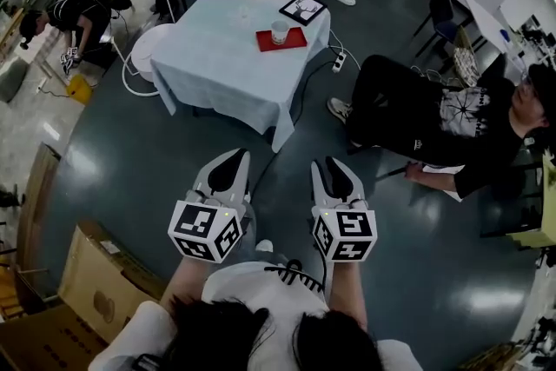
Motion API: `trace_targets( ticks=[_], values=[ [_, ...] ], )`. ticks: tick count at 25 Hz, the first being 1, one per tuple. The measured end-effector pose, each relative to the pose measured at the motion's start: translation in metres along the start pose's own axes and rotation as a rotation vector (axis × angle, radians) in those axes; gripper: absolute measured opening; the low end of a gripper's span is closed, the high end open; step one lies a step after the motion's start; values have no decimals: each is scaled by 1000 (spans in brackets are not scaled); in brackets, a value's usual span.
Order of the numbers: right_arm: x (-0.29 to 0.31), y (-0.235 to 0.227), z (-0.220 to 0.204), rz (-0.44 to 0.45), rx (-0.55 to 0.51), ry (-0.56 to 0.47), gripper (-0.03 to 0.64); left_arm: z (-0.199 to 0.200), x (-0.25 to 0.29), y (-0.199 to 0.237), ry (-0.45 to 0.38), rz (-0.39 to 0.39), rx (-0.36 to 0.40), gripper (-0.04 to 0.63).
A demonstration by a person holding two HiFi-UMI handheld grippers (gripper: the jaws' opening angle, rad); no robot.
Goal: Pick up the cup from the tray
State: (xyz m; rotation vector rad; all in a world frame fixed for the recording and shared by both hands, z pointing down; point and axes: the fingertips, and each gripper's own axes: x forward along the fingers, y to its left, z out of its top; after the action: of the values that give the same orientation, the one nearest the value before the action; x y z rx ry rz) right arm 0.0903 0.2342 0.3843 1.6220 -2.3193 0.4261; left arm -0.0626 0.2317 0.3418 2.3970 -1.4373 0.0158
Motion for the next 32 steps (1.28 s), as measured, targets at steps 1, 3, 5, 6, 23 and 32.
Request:
trace_targets(
  ticks=[1,3,5,6,23,32],
  values=[
    [6,-3,2,-2,6,0,120,4,5,4,-7,3,-4,0],
    [17,-4,4,0,4,6,120,8,14,11,-14,9,-8,0],
    [29,-5,3,2,-15,23,120,6,23,17,-6,11,-13,0],
    [35,-6,3,3,-22,30,121,4,27,20,2,10,-15,0],
    [157,-26,66,-5,27,8,132,52,138,97,35,-39,27,0],
    [222,-28,104,-29,37,-23,183,81,200,133,64,-142,74,0]
  ],
)
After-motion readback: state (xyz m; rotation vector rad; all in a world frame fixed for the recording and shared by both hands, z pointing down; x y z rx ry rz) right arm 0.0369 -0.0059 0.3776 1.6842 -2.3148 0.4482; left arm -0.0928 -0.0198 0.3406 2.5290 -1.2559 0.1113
